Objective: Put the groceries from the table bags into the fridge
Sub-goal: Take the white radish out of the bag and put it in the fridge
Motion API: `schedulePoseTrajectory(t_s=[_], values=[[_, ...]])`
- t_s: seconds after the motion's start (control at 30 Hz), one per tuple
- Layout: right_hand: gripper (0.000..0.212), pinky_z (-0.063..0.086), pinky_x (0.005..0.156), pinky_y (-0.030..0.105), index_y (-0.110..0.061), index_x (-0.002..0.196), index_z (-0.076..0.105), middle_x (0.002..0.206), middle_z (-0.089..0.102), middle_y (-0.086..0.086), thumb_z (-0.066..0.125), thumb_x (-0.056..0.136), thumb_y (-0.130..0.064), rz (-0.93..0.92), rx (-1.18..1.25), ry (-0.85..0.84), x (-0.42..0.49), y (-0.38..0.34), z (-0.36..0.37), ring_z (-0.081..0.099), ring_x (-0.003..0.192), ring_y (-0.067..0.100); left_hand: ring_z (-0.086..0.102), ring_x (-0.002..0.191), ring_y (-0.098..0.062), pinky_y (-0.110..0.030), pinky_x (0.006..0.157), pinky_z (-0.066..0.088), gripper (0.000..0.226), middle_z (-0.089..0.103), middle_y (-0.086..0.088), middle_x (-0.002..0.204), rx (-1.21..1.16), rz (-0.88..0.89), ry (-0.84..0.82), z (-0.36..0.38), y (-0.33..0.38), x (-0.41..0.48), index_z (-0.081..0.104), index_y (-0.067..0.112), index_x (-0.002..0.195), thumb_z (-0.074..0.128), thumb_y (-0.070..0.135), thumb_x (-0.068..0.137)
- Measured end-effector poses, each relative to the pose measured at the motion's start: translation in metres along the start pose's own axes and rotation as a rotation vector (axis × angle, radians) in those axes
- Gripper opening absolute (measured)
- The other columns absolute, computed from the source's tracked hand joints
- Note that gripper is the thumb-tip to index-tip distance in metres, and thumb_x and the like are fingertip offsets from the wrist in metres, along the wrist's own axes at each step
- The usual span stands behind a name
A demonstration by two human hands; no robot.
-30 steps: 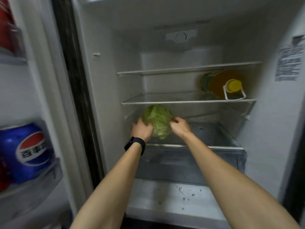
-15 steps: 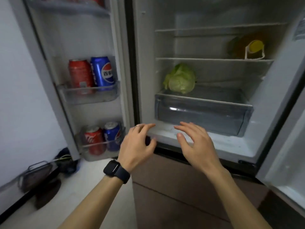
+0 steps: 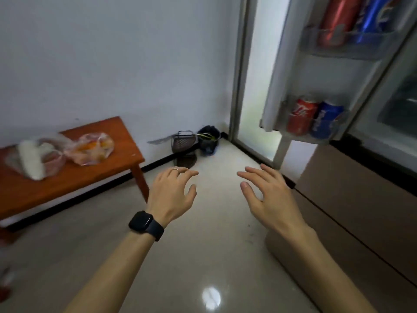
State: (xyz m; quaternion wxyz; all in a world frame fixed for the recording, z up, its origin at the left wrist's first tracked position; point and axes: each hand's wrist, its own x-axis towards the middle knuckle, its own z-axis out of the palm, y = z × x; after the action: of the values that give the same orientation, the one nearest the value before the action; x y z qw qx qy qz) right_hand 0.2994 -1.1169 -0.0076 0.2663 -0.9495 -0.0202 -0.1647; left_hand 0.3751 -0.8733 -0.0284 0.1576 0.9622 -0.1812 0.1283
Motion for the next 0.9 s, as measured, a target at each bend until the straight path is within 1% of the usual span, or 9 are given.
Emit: schedulePoseTrajectory(t_s=[0.03, 0.13, 0.23, 0.37, 0.47, 0.57, 0.7, 0.8, 0.9], values=[[0.032, 0.023, 0.115, 0.028, -0.039, 0.131, 0.062, 0.14, 0.055, -0.018, 0.051, 0.101, -0.042, -0.029, 0.004, -0.032, 0.006, -0.021, 0.02, 0.031, 0.144, 0.013, 0.051, 0.123, -0.019, -0.041, 0.104, 0.041, 0.038, 0.062, 0.004, 0.128, 0.021, -0.043, 0.003, -0.011, -0.03, -0.012, 0.06, 0.033, 0.131, 0.056, 0.039, 0.093], [0.033, 0.03, 0.117, 0.033, -0.039, 0.132, 0.062, 0.14, 0.056, -0.016, 0.05, 0.101, -0.043, -0.108, 0.026, -0.102, 0.02, -0.09, 0.079, 0.03, 0.144, 0.015, 0.05, 0.124, -0.019, -0.041, 0.105, 0.04, 0.039, 0.06, 0.003, 0.13, 0.062, -0.153, -0.004, -0.046, -0.115, -0.047, 0.058, 0.033, 0.133, 0.054, 0.04, 0.094], [0.037, 0.029, 0.116, 0.033, -0.039, 0.135, 0.059, 0.142, 0.055, -0.016, 0.046, 0.101, -0.045, -0.171, 0.01, -0.161, 0.032, -0.159, 0.133, 0.027, 0.144, 0.015, 0.049, 0.126, -0.019, -0.042, 0.107, 0.039, 0.04, 0.059, 0.003, 0.131, 0.111, -0.226, 0.012, -0.076, -0.192, -0.075, 0.059, 0.033, 0.133, 0.056, 0.038, 0.093], [0.037, 0.028, 0.116, 0.032, -0.036, 0.136, 0.059, 0.14, 0.057, -0.013, 0.048, 0.102, -0.042, -0.239, 0.008, -0.204, 0.049, -0.239, 0.195, 0.03, 0.143, 0.017, 0.049, 0.124, -0.019, -0.041, 0.106, 0.038, 0.04, 0.06, 0.003, 0.13, 0.151, -0.314, 0.015, -0.109, -0.279, -0.103, 0.058, 0.033, 0.133, 0.054, 0.038, 0.093], [0.037, 0.03, 0.115, 0.034, -0.036, 0.136, 0.058, 0.14, 0.057, -0.013, 0.047, 0.102, -0.043, -0.274, 0.021, -0.257, 0.06, -0.286, 0.234, 0.033, 0.142, 0.019, 0.048, 0.125, -0.019, -0.039, 0.105, 0.038, 0.04, 0.059, 0.004, 0.131, 0.153, -0.364, 0.0, -0.125, -0.332, -0.116, 0.057, 0.034, 0.133, 0.054, 0.037, 0.094], [0.038, 0.03, 0.115, 0.035, -0.034, 0.137, 0.057, 0.141, 0.058, -0.01, 0.047, 0.101, -0.042, -0.303, 0.051, -0.314, 0.073, -0.323, 0.269, 0.034, 0.141, 0.021, 0.047, 0.126, -0.019, -0.039, 0.104, 0.038, 0.04, 0.058, 0.004, 0.132, 0.16, -0.411, -0.004, -0.135, -0.377, -0.121, 0.056, 0.034, 0.134, 0.054, 0.038, 0.094], [0.039, 0.03, 0.117, 0.036, -0.036, 0.139, 0.054, 0.142, 0.055, -0.012, 0.045, 0.102, -0.044, -0.321, 0.069, -0.385, 0.099, -0.36, 0.313, 0.034, 0.142, 0.018, 0.048, 0.125, -0.018, -0.037, 0.103, 0.039, 0.039, 0.058, 0.004, 0.131, 0.158, -0.462, 0.018, -0.138, -0.434, -0.115, 0.057, 0.034, 0.132, 0.055, 0.038, 0.094], [0.039, 0.028, 0.117, 0.038, -0.037, 0.14, 0.053, 0.14, 0.057, -0.01, 0.044, 0.102, -0.046, -0.344, 0.076, -0.42, 0.129, -0.383, 0.348, 0.032, 0.144, 0.019, 0.048, 0.125, -0.019, -0.038, 0.102, 0.04, 0.04, 0.058, 0.004, 0.131, 0.183, -0.491, -0.007, -0.137, -0.479, -0.102, 0.056, 0.034, 0.133, 0.054, 0.039, 0.094], [0.039, 0.026, 0.116, 0.035, -0.036, 0.139, 0.054, 0.144, 0.054, -0.012, 0.045, 0.102, -0.046, -0.371, 0.097, -0.425, 0.166, -0.402, 0.387, 0.031, 0.144, 0.018, 0.049, 0.125, -0.019, -0.039, 0.101, 0.042, 0.04, 0.059, 0.004, 0.132, 0.203, -0.536, -0.024, -0.136, -0.527, -0.081, 0.055, 0.035, 0.134, 0.053, 0.039, 0.094]])
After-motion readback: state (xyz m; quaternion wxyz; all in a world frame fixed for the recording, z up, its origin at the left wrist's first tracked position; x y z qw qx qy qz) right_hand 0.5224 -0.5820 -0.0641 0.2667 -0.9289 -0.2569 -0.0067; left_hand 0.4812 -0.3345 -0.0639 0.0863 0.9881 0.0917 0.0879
